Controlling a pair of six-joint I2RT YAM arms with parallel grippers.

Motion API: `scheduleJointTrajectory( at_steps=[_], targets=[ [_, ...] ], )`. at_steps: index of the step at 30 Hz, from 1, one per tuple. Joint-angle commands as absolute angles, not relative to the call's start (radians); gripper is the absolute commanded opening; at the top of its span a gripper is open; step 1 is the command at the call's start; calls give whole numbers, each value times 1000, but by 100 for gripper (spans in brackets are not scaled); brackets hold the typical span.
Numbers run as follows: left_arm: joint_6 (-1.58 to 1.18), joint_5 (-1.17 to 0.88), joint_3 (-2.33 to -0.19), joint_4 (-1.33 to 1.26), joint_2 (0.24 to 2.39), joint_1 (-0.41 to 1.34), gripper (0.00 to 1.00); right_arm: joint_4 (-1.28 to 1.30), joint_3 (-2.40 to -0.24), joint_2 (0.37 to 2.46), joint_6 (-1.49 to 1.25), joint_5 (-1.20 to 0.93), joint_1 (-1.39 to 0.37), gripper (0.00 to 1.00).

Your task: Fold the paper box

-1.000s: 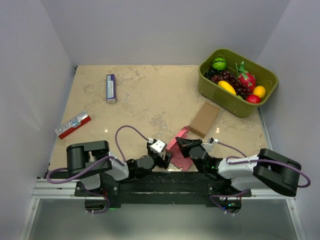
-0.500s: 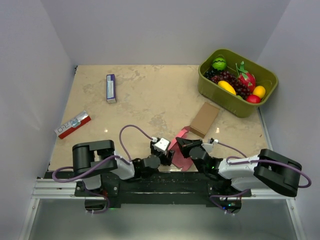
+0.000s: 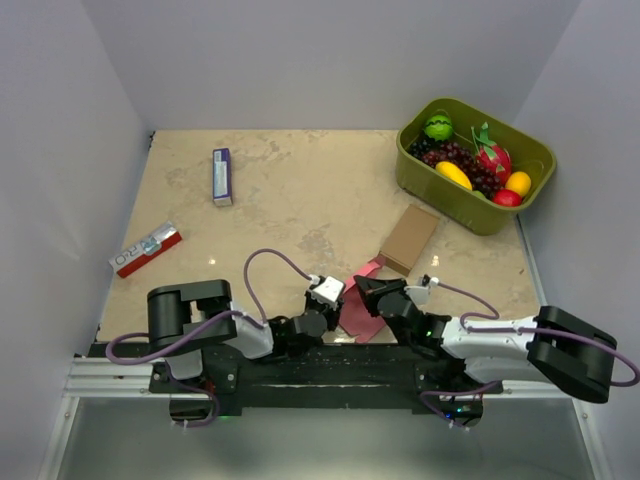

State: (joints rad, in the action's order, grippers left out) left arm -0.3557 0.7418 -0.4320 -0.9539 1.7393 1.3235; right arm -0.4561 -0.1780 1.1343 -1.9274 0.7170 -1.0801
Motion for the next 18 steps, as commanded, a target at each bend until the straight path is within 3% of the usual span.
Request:
scheduleJointTrajectory(
  at_steps=[1, 9, 15, 16, 18],
  targets=[
    [-328, 831, -469, -876, 1766, 1318, 37, -193, -164, 1129, -1868, 767, -1086, 0],
    [-296, 845, -471, -874, 1756, 1315, 23, -160, -210, 1118, -1803, 773, -1089, 2],
    [-291, 793, -466, -851, 1714, 1284, 15, -84, -245, 1031, -1724, 796, -1092, 24],
    [-296, 782, -465, -838, 1704, 1273, 13, -75, -248, 1011, -1709, 802, -1094, 34],
    [-316, 735, -454, -796, 1663, 1255, 11, -49, -270, 945, -1628, 805, -1094, 43]
  ],
)
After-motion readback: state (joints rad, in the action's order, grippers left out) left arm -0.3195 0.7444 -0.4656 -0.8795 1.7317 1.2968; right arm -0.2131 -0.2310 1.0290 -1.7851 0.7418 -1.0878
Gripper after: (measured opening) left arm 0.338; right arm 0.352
